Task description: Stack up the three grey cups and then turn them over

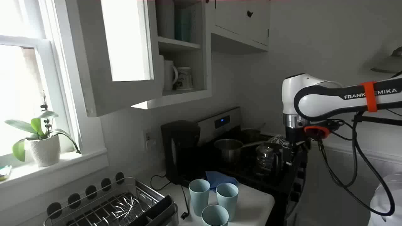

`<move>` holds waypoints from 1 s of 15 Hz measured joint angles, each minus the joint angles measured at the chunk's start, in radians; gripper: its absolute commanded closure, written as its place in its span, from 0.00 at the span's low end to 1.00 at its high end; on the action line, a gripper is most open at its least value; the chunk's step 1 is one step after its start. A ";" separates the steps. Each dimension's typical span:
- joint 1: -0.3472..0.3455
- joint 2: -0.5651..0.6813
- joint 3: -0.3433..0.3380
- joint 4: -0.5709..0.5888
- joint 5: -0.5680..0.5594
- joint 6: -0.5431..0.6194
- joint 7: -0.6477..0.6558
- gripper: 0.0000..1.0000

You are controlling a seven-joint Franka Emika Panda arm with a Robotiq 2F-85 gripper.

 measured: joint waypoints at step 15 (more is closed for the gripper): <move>-0.004 0.122 -0.016 0.039 0.053 0.126 0.066 0.00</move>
